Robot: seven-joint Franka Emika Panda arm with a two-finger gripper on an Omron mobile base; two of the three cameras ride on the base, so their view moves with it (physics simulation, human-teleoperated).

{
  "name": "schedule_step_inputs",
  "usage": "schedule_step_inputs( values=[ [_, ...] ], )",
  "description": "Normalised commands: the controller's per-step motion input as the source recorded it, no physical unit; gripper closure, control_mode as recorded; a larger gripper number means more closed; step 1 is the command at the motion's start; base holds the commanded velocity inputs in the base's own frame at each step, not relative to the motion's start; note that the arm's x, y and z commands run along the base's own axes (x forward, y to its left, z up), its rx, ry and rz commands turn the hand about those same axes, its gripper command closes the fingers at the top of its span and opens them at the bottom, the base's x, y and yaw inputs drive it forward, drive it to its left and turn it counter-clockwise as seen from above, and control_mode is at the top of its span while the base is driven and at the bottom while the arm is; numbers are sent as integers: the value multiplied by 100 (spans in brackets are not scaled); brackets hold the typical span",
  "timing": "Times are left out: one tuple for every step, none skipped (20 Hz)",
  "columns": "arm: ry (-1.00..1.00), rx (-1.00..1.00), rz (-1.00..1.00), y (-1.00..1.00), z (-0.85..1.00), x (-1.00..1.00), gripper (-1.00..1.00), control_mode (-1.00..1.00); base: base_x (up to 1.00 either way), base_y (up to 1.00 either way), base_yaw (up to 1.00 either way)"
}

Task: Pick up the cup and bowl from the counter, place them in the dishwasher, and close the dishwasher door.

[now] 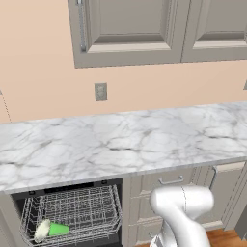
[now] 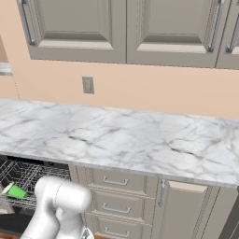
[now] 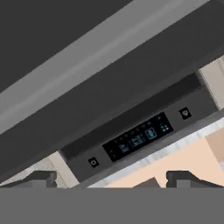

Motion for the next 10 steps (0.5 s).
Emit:
schedule_step_inputs(
  values=[
    [-20, -23, -28, 0, -47, 59, -100, -100, 0, 0, 0],
    [-20, -22, -28, 0, -49, 55, -100, -100, 0, 0, 0],
    [-20, -23, -27, 0, -54, 48, -100, -100, 0, 0, 0],
    [-20, -24, -24, 4, -71, 39, -100, -100, 0, 0, 0],
    [-21, -27, -21, 10, -82, 25, -100, -100, 0, 0, 0],
    [-22, -33, -16, 19, -97, 4, -100, -100, 0, 0, 0],
    [-24, -35, -13, 29, -95, 0, -100, -100, 0, 0, 0],
    [-26, -34, -9, 46, -91, -11, -100, -100, 0, 0, 0],
    [-28, -35, -7, 65, -92, -27, -100, -100, 0, 0, 0],
    [-29, -33, -5, 71, -90, -39, -100, -100, 0, 0, 0]
  ],
)
